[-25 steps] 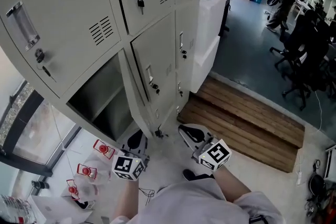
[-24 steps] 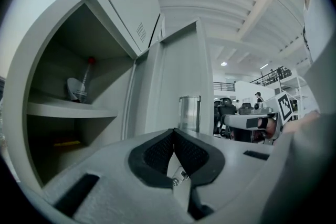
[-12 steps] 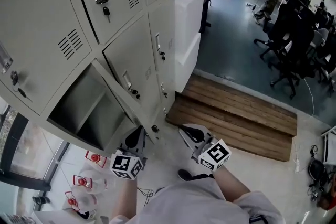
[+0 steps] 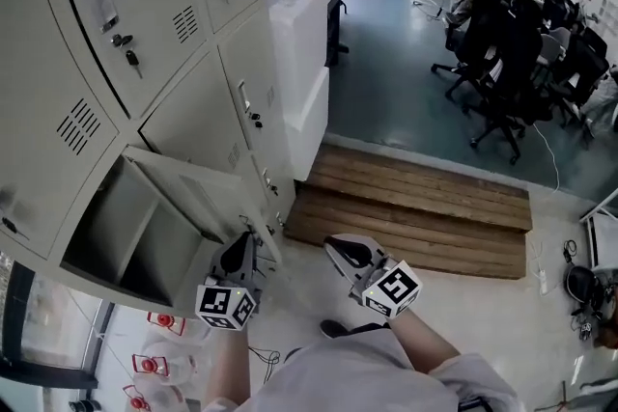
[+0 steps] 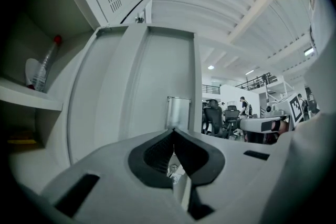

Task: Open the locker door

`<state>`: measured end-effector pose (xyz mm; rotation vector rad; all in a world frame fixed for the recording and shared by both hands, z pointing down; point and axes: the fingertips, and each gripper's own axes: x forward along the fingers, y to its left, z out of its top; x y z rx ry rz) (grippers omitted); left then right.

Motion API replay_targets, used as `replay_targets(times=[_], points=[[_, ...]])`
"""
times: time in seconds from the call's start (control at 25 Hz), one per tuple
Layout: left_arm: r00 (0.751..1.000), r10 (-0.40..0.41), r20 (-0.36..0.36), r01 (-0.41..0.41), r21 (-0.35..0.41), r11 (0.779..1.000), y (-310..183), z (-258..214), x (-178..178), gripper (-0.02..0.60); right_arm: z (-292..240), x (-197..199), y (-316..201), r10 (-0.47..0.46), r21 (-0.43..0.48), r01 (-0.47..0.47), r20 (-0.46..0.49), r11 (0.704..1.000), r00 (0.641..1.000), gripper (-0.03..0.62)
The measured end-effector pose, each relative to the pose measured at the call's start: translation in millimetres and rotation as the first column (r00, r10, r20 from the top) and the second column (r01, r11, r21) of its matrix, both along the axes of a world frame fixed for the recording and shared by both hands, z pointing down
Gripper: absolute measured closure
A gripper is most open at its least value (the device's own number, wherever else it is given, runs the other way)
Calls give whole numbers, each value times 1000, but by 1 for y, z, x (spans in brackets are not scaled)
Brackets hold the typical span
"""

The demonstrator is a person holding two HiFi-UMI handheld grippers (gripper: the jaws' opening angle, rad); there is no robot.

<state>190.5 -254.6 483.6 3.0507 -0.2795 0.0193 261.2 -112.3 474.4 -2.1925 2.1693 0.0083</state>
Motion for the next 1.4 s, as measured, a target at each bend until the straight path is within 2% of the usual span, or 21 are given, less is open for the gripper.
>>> replay_targets(times=[0.4, 0.76, 1.08, 1.28, 1.4], points=[[999, 50, -22, -50, -6, 999, 3, -2, 36, 574, 4, 24, 20, 76, -6, -76, -1, 997, 997, 576], [999, 47, -19, -47, -9, 999, 4, -1, 38, 574, 7, 23, 19, 68, -11, -68, 13, 998, 998, 576], [1000, -18, -7, 18, -5, 1000, -2, -2, 11, 574, 6, 7, 5, -8, -13, 8, 13, 1000, 1000, 576], [997, -75, -3, 75, 4, 997, -10, -6, -20, 574, 5, -11, -14, -69, -12, 69, 29, 998, 997, 576], [990, -144, -9, 144, 14, 990, -16, -11, -51, 574, 2, -30, -32, -143, -14, 144, 36, 990, 989, 576]])
